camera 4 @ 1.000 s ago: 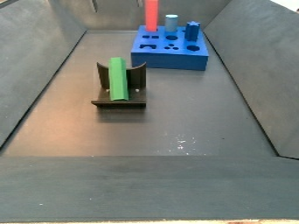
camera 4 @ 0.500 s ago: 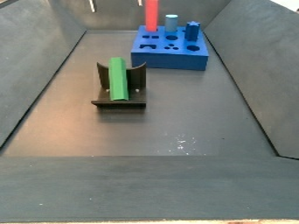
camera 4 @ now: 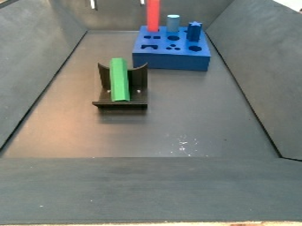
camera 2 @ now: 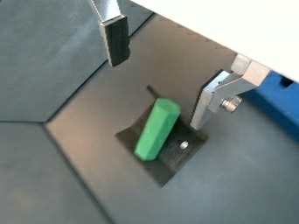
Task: Pick up the hexagon object. Move up. Place the hexagon object on the fixture. Regrasp the hexagon object. Move to above the board. Insert the hexagon object.
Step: Regrasp the hexagon object.
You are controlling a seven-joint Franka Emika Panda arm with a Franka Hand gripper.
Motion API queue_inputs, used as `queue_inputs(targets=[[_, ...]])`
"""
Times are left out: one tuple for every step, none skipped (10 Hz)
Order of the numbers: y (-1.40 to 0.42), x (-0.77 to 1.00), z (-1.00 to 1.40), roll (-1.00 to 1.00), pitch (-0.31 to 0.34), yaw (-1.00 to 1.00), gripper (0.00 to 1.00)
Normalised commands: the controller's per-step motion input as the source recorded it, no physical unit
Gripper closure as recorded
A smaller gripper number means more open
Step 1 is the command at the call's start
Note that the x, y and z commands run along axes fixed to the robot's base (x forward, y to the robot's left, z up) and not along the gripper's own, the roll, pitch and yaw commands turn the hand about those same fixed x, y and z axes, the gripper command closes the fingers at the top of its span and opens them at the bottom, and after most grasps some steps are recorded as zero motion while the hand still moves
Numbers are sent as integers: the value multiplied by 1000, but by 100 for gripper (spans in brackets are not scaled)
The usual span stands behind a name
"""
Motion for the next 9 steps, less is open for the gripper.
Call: queue_inputs(targets=[[-26, 45, -7, 1000, 28, 41, 0], [-28, 58, -6, 1000, 55, 48, 0], [-34, 71, -5, 1000, 78, 59, 0], [-34, 85, -13, 999, 120, 84, 0], [-39, 88, -16, 809, 125, 95, 0], [-41, 90, -11, 555, 120, 116, 0], [-38, 88, -14, 434, 115, 127, 0], [-26, 80, -5, 266, 94, 144, 0], [-26, 70, -8, 211, 66, 157, 0]])
